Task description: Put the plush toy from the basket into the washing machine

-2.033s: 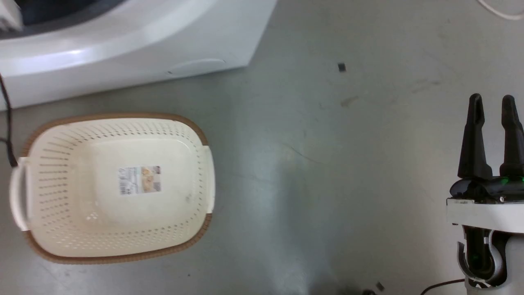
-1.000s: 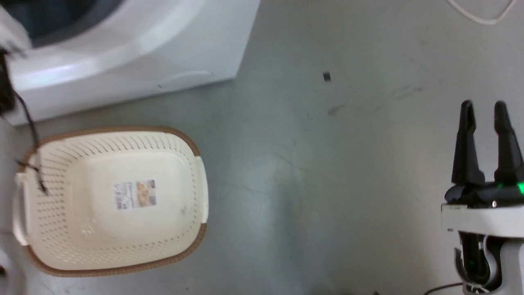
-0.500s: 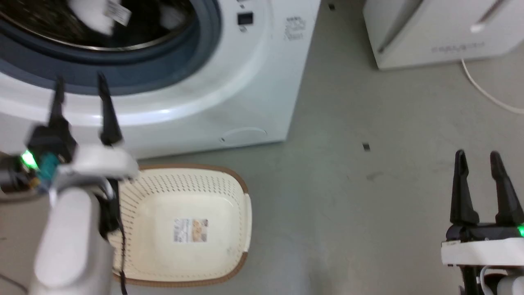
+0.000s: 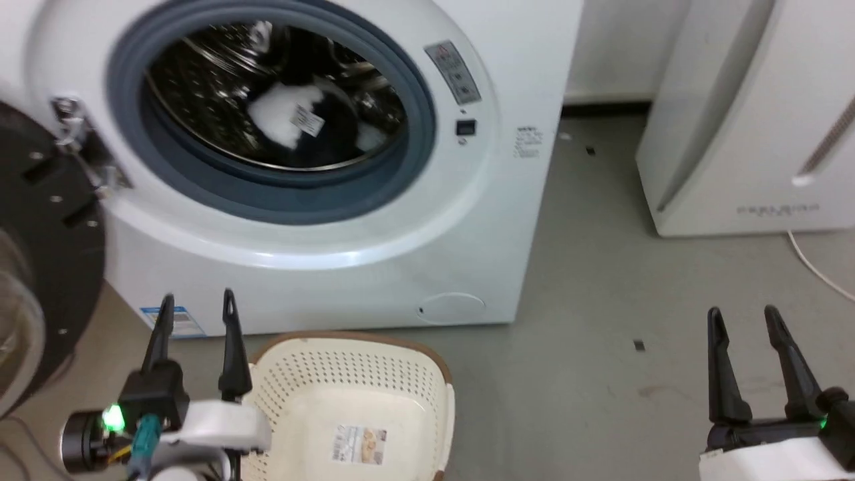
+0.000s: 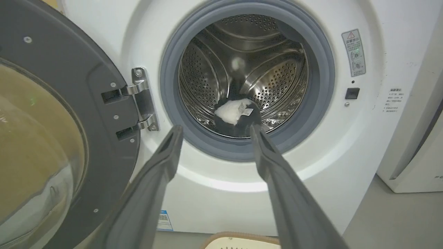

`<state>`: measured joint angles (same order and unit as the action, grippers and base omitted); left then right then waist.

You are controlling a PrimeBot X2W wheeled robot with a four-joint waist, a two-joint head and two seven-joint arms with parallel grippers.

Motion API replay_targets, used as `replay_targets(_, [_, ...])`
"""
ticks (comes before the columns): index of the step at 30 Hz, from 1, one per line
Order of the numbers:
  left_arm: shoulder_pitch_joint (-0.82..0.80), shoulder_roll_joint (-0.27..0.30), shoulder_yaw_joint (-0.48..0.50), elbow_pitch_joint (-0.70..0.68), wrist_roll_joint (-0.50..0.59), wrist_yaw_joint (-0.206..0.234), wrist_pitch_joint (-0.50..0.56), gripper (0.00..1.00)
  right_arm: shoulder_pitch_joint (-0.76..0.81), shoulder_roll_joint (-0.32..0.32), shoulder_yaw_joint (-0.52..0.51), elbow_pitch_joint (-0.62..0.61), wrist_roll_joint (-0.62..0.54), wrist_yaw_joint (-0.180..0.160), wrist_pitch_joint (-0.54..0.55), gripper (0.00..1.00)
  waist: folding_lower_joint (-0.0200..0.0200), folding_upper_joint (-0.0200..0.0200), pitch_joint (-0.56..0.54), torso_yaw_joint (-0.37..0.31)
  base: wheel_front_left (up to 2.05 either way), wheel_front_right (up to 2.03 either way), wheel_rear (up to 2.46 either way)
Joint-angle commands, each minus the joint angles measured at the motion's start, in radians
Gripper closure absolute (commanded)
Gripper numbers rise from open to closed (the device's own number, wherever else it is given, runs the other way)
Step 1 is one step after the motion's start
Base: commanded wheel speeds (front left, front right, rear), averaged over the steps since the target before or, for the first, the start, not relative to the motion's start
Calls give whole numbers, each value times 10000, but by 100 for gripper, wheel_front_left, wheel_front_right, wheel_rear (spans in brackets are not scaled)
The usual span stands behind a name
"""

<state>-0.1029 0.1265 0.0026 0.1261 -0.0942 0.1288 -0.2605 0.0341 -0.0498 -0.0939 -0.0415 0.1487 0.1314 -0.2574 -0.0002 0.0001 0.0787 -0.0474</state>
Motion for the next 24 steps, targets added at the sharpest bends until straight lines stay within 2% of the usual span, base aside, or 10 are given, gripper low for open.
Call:
replay_targets(1, [267,-73,48,-155,118,-67,-13,0,209,-4,5,-47,-76,-7,-44,0,2,-1,-419,398,0,0,0])
replay_targets(9, [1274,-269,60,-459,410,-460,-13,0,541,-4,117,2,-244,-7,-44,0,2,-1,-768,894,0,0,0])
replay_targets(19, [1462,-359,71,-185,608,-725,-13,0,692,-4,129,128,-225,-7,-44,0,2,-1,-925,1144,0,0,0])
replay_targets(20, [1372,-332,69,-194,566,-704,1,100,571,2,127,90,-177,0,1,100,2,-1,-926,1146,0,0,0])
replay_targets(24, [1367,-341,68,-197,574,-709,34,100,560,2,137,96,-189,2,36,100,2,-1,-925,1143,0,0,0])
